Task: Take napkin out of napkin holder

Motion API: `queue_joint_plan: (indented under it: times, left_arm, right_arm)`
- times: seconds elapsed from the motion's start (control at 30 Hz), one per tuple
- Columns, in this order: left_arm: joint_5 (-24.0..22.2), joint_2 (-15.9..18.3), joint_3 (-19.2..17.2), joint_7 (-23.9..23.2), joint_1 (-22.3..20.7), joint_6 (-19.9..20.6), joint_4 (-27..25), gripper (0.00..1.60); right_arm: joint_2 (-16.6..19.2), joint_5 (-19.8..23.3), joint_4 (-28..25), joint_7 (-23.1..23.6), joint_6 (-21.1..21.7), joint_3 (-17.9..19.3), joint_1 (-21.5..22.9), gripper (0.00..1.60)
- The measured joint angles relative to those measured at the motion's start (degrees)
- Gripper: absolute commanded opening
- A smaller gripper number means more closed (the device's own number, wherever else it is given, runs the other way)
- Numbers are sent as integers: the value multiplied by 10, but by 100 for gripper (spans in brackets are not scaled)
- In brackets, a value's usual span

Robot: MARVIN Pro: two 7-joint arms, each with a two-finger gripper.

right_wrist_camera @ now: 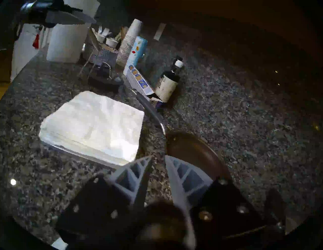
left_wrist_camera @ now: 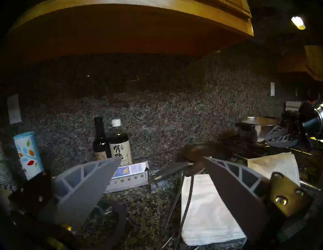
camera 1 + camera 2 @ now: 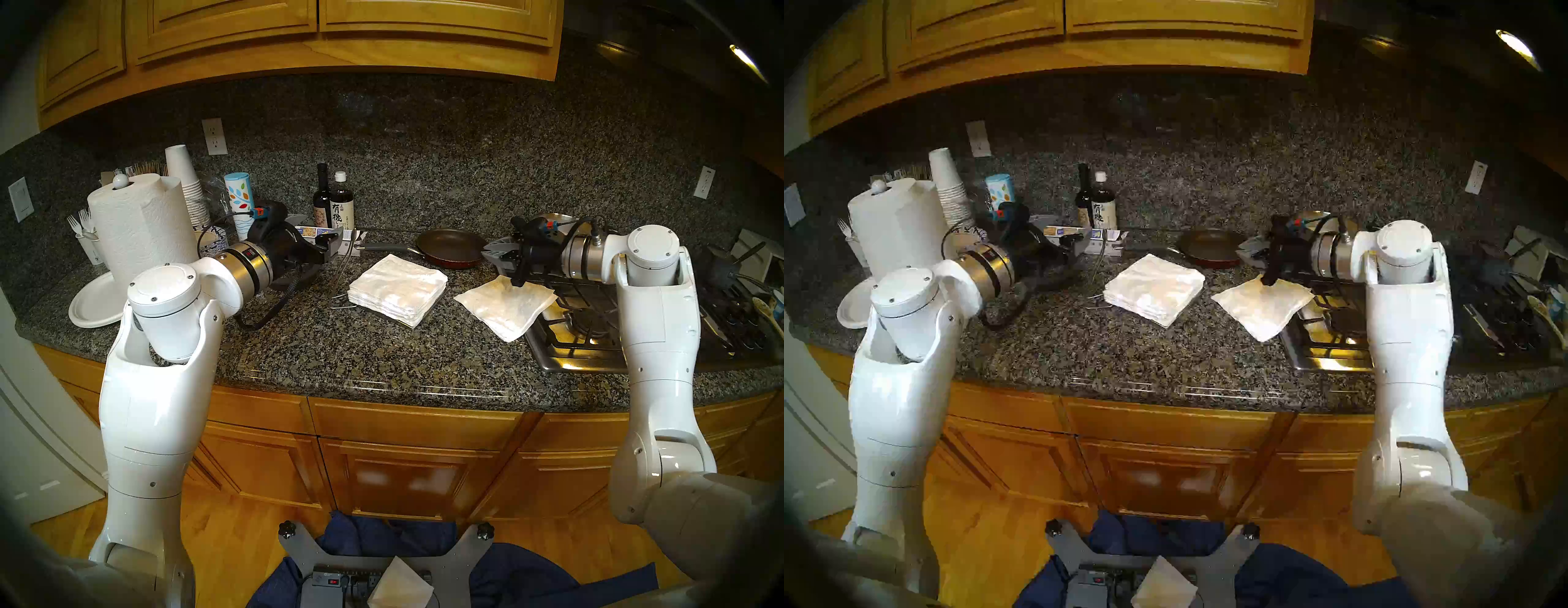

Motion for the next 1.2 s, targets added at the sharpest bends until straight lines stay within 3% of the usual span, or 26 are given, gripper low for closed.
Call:
queue_joint_plan:
  times: [0.47,0.5,0.57,0.7,0.77,0.83,1.2]
  left_arm:
    - [34,-12,32,35,-17,-4,39,159]
    - [35,-13,33,36,-18,-4,41,141]
    - [39,-14,38,40,-22,-5,48,79]
    - [44,-16,43,44,-26,-6,57,40]
    - [45,-17,44,45,-28,-7,60,9]
    - [46,-18,44,45,-30,-7,63,0]
    - [40,-21,48,34,-35,-8,72,0]
  right_arm:
    - [-38,11,47,-2,-30,-41,24,65]
    - [-39,11,48,-2,-31,-42,25,65]
    - [-42,12,51,-2,-34,-46,28,65]
    - [-47,13,56,-2,-39,-50,33,64]
    - [-49,13,60,-2,-41,-51,36,63]
    - [-51,13,64,-2,-43,-53,38,64]
    - [-64,13,100,-1,-55,-69,57,64]
